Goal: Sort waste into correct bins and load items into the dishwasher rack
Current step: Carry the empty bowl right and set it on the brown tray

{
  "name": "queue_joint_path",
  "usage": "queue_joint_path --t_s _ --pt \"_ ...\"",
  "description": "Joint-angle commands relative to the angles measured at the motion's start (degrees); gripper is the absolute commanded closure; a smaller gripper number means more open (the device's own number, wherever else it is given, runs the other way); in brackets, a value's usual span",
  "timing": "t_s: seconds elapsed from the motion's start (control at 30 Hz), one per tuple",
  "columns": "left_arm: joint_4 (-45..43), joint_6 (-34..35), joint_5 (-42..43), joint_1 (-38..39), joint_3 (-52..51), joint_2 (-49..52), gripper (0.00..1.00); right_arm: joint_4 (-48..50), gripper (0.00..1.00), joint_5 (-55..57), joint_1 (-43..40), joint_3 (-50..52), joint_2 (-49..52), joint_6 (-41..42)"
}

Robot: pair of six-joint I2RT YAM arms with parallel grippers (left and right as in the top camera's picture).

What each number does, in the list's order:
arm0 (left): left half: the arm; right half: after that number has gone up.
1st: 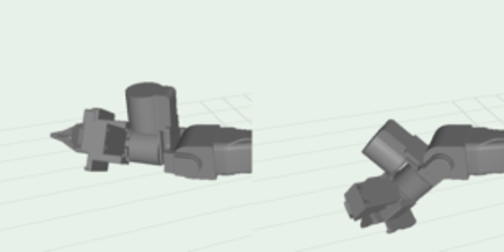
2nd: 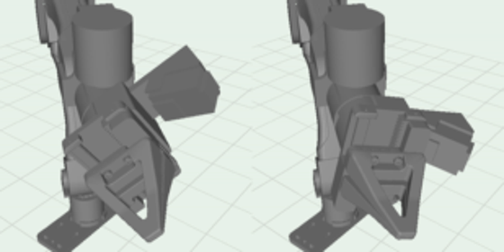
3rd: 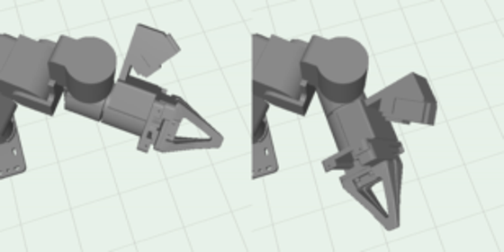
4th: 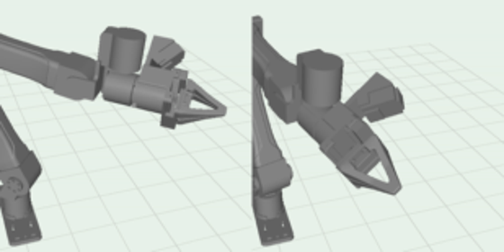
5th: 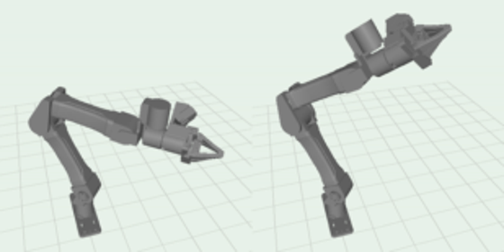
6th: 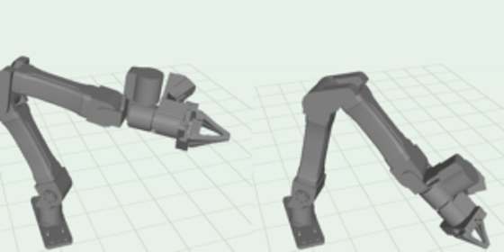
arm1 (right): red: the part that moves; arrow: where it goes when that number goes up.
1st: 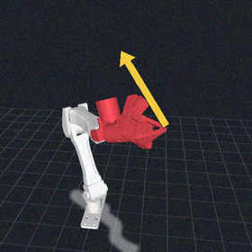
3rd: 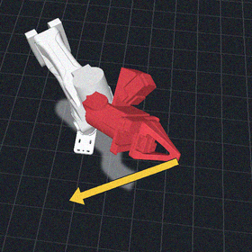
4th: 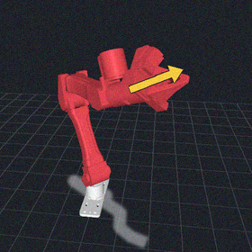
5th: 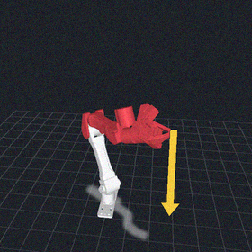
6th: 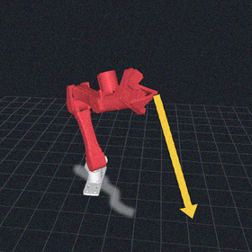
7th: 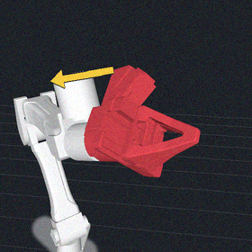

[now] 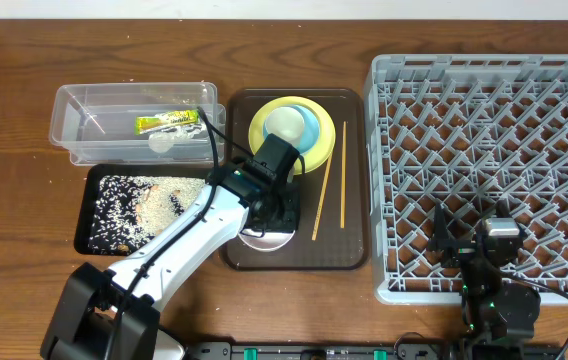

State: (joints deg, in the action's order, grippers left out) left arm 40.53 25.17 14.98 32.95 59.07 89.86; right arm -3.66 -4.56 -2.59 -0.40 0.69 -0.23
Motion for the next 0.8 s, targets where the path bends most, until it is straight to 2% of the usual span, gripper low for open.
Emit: queue_joint_path --t_s 0.0,0.2,0.4,0.5,0.77 --pt "0.31 -2.29 -2.80 -1.95 2.10 -1.66 0.70 -0.20 0.01 -0.39 -0.55 0.09 -0.35 0.59" --pt "0.96 -2.62 -3.08 -9.73 3.58 -4.24 0.71 -0.20 0.01 -0.39 -0.55 0.09 -0.35 0.59" --pt "4.26 -6.56 -3.32 -17.81 3.56 -5.31 0.85 -0.20 0.01 -0.39 -0.55 0.09 -0.35 0.57" --pt "6.75 -7.56 -7.08 -20.50 3.26 -5.22 0.94 -0.20 0.01 -0.39 -0.55 0.09 -0.35 0.59" --pt "7.56 -7.54 -17.07 -21.16 -1.27 -3.78 0.94 -0.20 0.01 -0.39 -0.55 0.09 -0.35 0.59"
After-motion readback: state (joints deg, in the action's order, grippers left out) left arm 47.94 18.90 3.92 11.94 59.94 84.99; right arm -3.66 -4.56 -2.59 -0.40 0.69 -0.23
